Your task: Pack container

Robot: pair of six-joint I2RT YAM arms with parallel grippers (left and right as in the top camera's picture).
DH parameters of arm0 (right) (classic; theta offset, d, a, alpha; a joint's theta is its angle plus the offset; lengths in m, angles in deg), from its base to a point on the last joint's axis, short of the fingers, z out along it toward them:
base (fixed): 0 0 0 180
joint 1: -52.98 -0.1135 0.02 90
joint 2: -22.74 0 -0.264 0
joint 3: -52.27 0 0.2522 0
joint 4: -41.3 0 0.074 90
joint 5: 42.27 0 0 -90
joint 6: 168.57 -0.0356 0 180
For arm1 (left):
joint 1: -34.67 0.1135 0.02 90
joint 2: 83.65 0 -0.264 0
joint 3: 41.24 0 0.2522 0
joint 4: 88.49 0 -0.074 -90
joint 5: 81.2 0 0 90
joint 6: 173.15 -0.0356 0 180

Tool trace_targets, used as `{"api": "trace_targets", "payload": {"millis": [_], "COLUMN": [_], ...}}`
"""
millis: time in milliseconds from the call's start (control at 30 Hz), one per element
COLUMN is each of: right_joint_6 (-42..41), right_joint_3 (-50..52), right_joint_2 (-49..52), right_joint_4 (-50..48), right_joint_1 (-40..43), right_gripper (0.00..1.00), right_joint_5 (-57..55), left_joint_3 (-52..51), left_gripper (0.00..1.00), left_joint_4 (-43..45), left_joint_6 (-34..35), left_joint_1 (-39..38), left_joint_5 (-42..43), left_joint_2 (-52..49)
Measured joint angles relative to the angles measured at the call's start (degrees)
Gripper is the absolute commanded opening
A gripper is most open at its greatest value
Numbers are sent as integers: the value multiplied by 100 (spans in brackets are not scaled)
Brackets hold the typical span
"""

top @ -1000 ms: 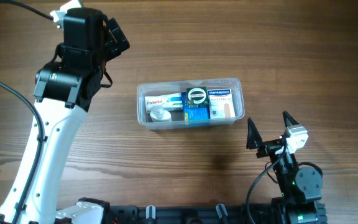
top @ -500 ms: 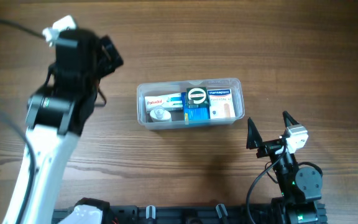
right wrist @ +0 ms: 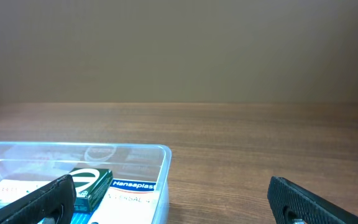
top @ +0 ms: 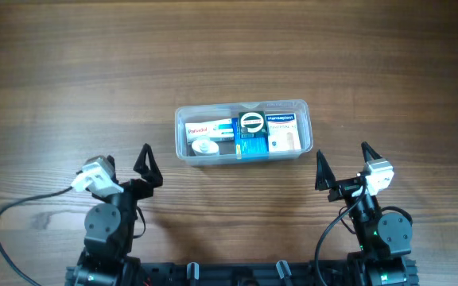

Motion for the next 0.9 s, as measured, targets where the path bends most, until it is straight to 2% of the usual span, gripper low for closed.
{"api": "trace_targets", "payload": {"millis": [233, 367, 900], "right_joint_6": [0, 0, 0], "right_joint_3": [0, 0, 0], "right_joint_2": [0, 0, 0], "right_joint_4": [0, 0, 0], "right_joint_1": [0, 0, 0], "right_gripper": [100, 100, 100], "right_joint_5": [-2, 0, 0], "left_joint_3": [-302, -428, -431], "left_gripper": [100, 100, 100], "left_joint_4": [79, 92, 120], "left_joint_6": [-1032, -1318, -1384], "left_joint_1": [66, 363, 826], "left_joint_5": [315, 560, 664], "left_joint_2": [527, 651, 914]}}
